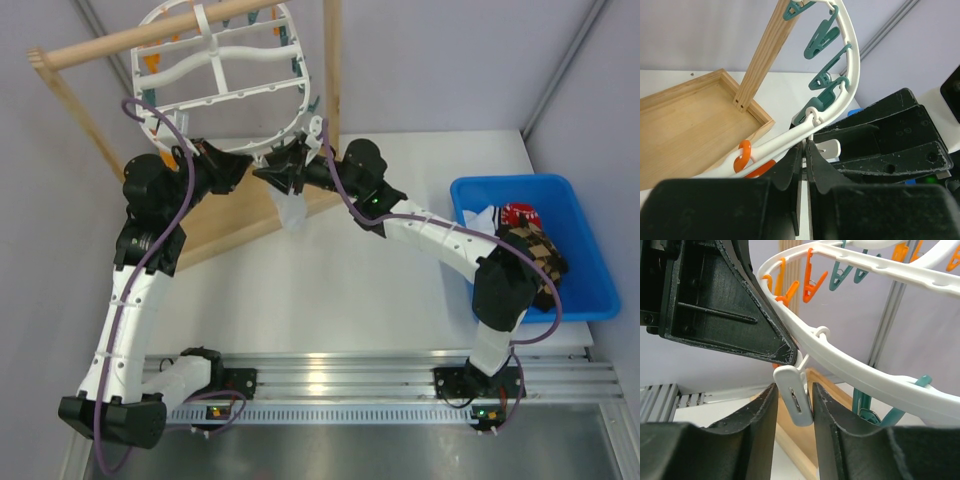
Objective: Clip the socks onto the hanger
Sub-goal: Open the clamp at the hanger.
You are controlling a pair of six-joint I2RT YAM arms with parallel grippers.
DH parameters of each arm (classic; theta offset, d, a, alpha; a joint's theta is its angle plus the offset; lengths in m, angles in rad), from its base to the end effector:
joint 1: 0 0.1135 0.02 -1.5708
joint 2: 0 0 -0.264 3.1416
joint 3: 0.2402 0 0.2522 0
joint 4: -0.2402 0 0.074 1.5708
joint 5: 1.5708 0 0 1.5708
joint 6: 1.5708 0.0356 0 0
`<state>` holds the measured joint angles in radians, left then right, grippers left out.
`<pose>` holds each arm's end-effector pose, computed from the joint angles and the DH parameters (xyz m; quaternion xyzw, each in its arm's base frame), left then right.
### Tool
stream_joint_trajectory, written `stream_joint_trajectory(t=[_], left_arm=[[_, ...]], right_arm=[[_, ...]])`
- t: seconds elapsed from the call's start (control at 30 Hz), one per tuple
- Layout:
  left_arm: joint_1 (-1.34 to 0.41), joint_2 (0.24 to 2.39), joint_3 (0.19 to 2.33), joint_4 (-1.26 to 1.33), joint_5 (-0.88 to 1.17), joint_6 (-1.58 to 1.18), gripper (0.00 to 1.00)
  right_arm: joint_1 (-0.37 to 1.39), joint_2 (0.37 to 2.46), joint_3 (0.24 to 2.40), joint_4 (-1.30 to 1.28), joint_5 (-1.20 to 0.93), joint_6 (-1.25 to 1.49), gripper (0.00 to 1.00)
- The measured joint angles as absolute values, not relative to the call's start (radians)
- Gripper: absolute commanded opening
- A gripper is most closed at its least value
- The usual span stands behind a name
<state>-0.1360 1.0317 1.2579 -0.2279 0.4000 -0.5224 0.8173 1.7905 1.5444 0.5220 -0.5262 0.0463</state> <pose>0.2126 -0.0431 0.4533 0.0046 0.7076 -0.3569 0.6098 0.2815 0.3262 0.3982 -0.4112 0.4617 0.4648 0.6338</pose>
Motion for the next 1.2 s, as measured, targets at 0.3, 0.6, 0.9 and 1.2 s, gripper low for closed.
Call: stream_joint_trajectory(t=[0.3, 0.6, 0.9, 1.2], left_arm=[[-0.135, 1.032, 1.256, -0.228, 0.408, -0.527, 0.42], [-0.136, 1.010, 1.243, -0.209, 0.476, -0.544, 0.56], [-0.139, 1.026, 1.254, -0.219, 0.450, -0.453, 0.54], [-0.155, 1.050, 1.266, -0.241, 0.429, -0.420, 0.52]], right_arm=[[0.818, 1.790, 1.533, 0.523, -0.521, 0.022, 0.00], [0.817, 1.789, 1.542, 0.461, -0.500, 0.022, 0.00], [0.818, 1.789, 1.583, 0.375, -0.494, 0.022, 0.00], [0.826, 1.788, 1.604, 0.322, -0.478, 0.018, 0.00]])
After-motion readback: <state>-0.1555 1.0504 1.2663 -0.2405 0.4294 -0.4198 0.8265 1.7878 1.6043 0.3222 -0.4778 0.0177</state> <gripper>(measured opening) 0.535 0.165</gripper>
